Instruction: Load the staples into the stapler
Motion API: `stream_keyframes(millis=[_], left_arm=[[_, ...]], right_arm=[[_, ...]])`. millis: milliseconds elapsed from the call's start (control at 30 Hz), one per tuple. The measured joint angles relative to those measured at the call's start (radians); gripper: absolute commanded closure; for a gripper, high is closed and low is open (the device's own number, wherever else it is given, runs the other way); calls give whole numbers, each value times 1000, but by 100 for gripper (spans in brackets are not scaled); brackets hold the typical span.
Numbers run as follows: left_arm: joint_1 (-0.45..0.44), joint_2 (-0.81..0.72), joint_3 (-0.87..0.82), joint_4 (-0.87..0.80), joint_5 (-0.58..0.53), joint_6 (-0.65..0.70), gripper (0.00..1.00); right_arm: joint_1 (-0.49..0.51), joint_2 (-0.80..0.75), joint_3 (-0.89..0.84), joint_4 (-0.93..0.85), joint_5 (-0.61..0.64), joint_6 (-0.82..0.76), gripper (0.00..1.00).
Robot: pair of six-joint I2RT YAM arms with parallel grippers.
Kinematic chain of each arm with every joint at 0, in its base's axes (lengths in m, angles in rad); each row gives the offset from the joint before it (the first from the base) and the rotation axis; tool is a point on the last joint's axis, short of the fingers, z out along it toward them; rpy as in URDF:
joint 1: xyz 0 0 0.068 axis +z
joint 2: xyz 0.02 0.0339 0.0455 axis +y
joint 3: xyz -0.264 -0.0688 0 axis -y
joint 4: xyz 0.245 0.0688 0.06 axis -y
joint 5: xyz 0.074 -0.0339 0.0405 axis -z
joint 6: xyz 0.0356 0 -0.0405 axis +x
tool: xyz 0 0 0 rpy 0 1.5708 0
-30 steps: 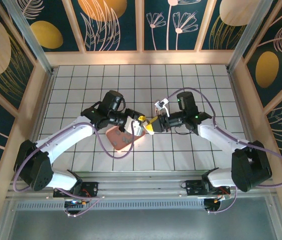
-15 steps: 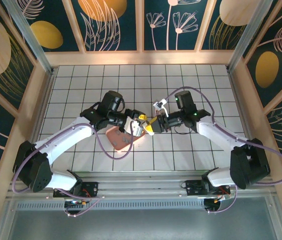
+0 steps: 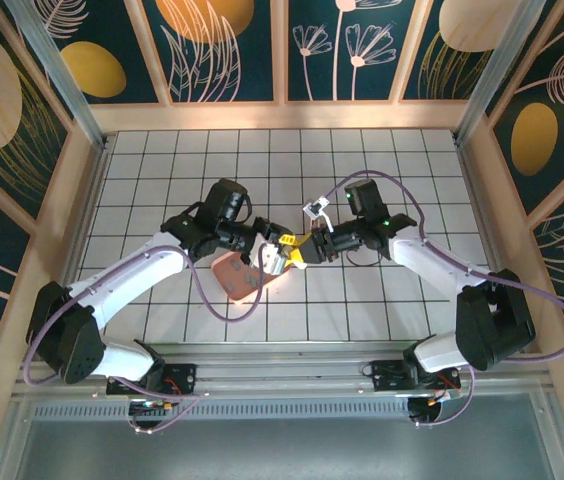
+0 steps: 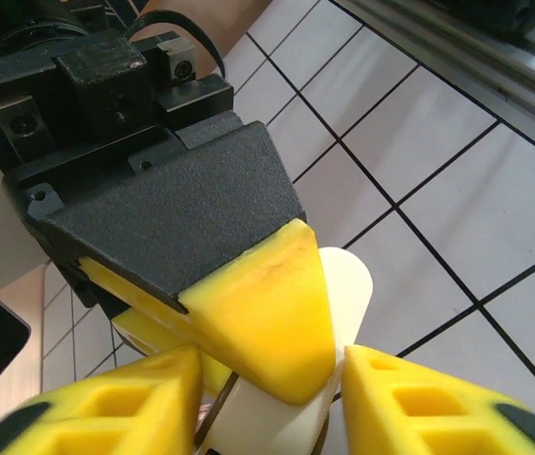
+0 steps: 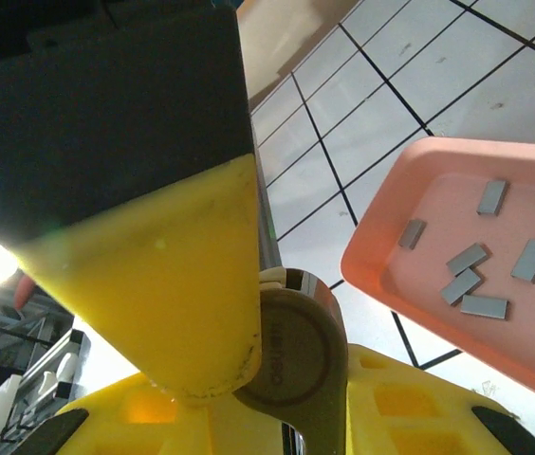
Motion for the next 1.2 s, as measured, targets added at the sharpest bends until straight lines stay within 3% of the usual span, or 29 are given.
stream_keyframes(millis=[167, 600, 867, 900, 967, 1033, 1200], left_arm=[[-1, 2, 14, -24, -8, 21, 100], [-15, -11, -37, 57, -25, -136, 100], [-14, -55, -110, 149, -28, -275, 100], [-14, -64, -124, 167, -28, -297, 98], [-14, -80, -152, 211, -28, -347, 69], [-14, -93, -182, 267, -31, -412, 52], [-14, -112, -231, 405, -43, -581, 41]], right_arm=[[-4, 0, 0, -23, 7, 1, 70], [-71, -144, -106, 193, 9, 127, 57], [-93, -172, -141, 308, 5, 190, 57], [-95, -176, -147, 322, 12, 201, 58], [-98, -189, -163, 354, 36, 234, 60], [-98, -206, -186, 407, 70, 290, 61], [-97, -229, -243, 529, 191, 480, 64]])
